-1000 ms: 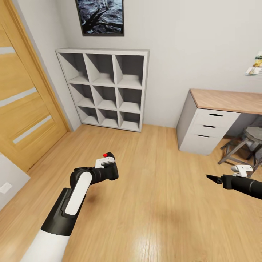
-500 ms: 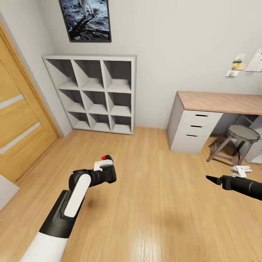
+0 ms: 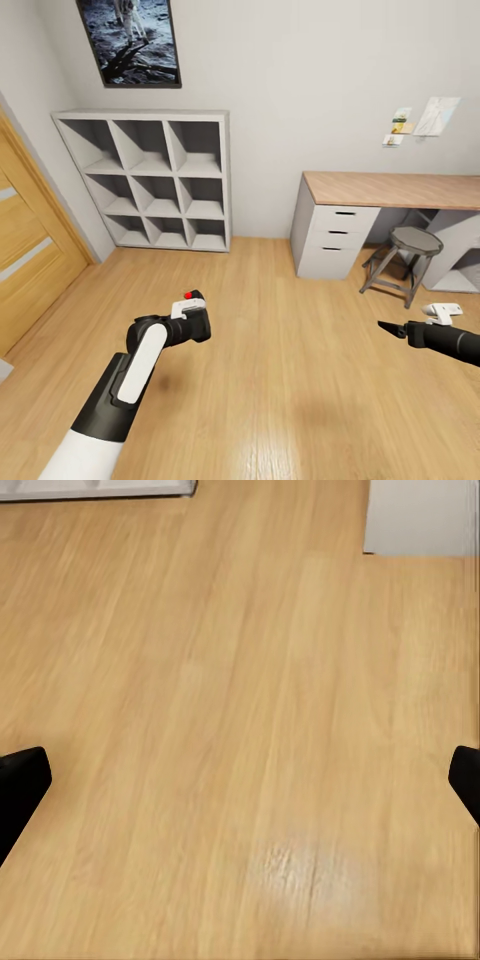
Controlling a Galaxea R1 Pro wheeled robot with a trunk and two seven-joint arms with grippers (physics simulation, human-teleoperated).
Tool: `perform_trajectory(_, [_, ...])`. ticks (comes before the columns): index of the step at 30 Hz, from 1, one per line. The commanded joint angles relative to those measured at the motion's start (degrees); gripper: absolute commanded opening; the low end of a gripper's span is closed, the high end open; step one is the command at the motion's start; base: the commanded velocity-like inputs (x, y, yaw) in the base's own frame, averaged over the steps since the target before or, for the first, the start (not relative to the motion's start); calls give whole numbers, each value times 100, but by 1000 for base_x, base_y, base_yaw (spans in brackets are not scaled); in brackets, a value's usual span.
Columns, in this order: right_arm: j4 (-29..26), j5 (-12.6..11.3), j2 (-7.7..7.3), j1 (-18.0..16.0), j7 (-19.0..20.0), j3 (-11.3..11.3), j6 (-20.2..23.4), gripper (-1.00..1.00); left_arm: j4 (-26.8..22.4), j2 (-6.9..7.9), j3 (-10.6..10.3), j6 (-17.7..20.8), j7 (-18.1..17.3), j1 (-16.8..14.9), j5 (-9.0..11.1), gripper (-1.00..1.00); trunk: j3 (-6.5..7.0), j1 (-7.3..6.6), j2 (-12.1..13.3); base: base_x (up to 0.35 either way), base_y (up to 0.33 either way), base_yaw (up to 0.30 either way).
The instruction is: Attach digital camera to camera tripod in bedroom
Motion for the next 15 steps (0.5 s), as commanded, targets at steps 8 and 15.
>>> perform_trajectory(8, [-3, 46, -60, -60, -65, -52, -1, 100, 134, 5, -54, -266, 23, 896, 52, -100, 196, -176, 319, 0, 0, -177])
perform_trajectory(15, [-3, 44, -28, -46, -162, -57, -112, 100, 579, 150, -39, -912, 25, 1148, 47, -100, 373, -330, 599, 0, 0, -175])
